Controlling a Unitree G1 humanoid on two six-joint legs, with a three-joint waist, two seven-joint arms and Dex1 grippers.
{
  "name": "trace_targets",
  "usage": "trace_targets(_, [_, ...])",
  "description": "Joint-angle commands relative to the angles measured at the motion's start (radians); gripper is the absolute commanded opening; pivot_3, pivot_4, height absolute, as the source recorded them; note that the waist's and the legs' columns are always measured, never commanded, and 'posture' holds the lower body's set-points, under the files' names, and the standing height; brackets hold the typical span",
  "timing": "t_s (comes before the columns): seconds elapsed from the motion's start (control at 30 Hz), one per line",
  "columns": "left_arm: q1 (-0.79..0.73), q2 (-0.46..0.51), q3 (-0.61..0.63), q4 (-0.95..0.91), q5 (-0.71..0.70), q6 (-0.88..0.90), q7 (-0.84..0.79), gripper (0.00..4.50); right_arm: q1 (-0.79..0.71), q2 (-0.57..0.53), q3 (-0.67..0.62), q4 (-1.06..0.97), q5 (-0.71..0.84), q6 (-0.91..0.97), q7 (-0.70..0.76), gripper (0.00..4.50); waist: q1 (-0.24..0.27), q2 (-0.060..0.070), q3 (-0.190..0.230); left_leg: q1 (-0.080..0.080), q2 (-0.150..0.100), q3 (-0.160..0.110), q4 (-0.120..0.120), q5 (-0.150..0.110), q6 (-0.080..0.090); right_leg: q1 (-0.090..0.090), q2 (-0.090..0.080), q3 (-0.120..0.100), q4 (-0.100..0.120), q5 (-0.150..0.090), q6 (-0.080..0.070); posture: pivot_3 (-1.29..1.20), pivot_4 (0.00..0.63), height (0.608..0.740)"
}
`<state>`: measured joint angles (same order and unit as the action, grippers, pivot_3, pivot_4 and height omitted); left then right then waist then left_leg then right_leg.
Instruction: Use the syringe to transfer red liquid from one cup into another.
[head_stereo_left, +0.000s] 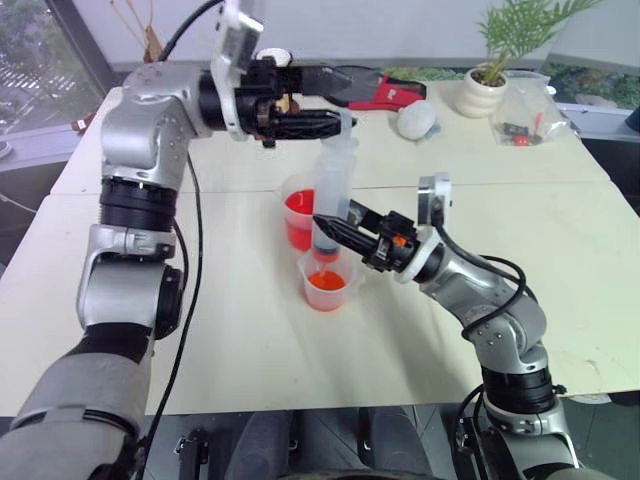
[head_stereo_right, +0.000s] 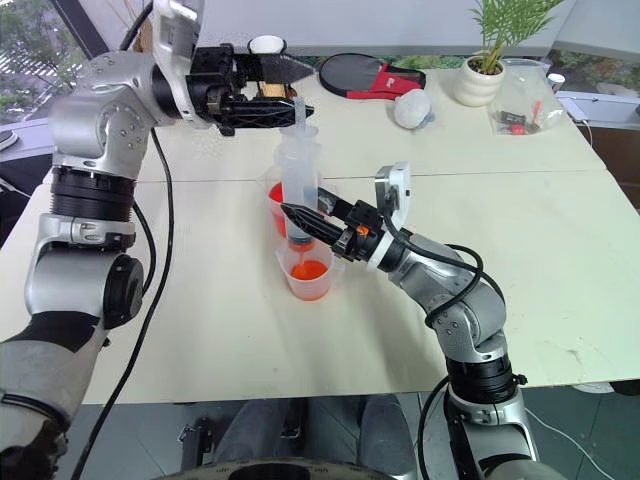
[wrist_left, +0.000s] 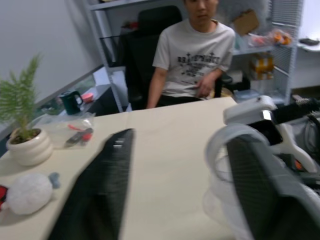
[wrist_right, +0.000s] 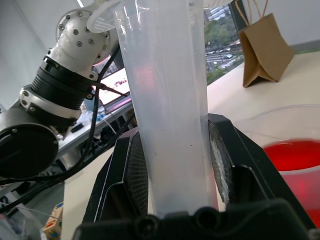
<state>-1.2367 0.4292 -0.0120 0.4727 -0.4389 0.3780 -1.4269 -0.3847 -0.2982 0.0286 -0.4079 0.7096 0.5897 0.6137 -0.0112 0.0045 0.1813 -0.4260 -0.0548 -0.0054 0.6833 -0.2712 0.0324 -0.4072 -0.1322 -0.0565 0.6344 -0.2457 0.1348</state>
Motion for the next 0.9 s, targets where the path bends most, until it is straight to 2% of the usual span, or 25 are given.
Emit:
trace_targets(0.03, [-0.02, 0.001, 0.019, -0.037, -0.023, 0.003, 0.007, 0.57, 0.001, -0.006, 0.006, -0.033, 0.002, -0.02, 0.019, 1.38, 0.0, 0.0, 0.0, 0.0, 0.0, 0.0, 0.0, 0.0, 0.0, 0.0, 0.0, 0.0, 0.0, 0.0, 0.0, 0.0, 0.15, 0.74])
trace_targets(0.07, [-0.017, 0.003, 0.018, -0.045, -0.029, 0.015, 0.003, 0.21, 0.001, -0.008, 0.006, -0.035, 0.001, -0.02, 0.02, 1.38, -0.001, 0.0, 0.0, 0.0, 0.0, 0.0, 0.0, 0.0, 0.0, 0.0, 0.0, 0.0, 0.0, 0.0, 0.0, 0.0, 0.15, 0.74])
trace_targets(0.1, [-0.015, 0.005, 0.018, -0.05, -0.033, 0.023, 0.0, 0.09, 0.002, -0.01, 0.006, -0.037, 0.001, -0.021, 0.02, 1.38, -0.002, 0.0, 0.0, 0.0, 0.0, 0.0, 0.0, 0.0, 0.0, 0.0, 0.0, 0.0, 0.0, 0.0, 0.0, 0.0, 0.15, 0.74])
trace_targets(0.4, [0.102, 0.025, -0.035, -0.18, -0.03, 0.078, -0.013, 0.09, -0.035, -0.038, -0.037, -0.048, 0.021, -0.018, 0.006, 1.38, -0.001, 0.0, 0.0, 0.0, 0.0, 0.0, 0.0, 0.0, 0.0, 0.0, 0.0, 0.0, 0.0, 0.0, 0.0, 0.0, 0.15, 0.74])
trace_targets(0.57, [0.177, 0.023, -0.086, -0.229, 0.018, 0.036, 0.001, 0.09, -0.068, -0.06, -0.057, -0.052, 0.02, -0.017, 0.011, 1.38, 0.001, 0.0, 0.0, 0.0, 0.0, 0.0, 0.0, 0.0, 0.0, 0.0, 0.0, 0.0, 0.0, 0.0, 0.0, 0.0, 0.15, 0.74])
trace_targets(0.9, [0.224, 0.012, -0.108, -0.263, 0.029, 0.022, 0.02, 0.09, -0.112, -0.077, -0.083, -0.058, 0.046, -0.001, 0.0, 1.38, 0.001, 0.0, 0.0, 0.0, 0.0, 0.0, 0.0, 0.0, 0.0, 0.0, 0.0, 0.0, 0.0, 0.0, 0.0, 0.0, 0.15, 0.74])
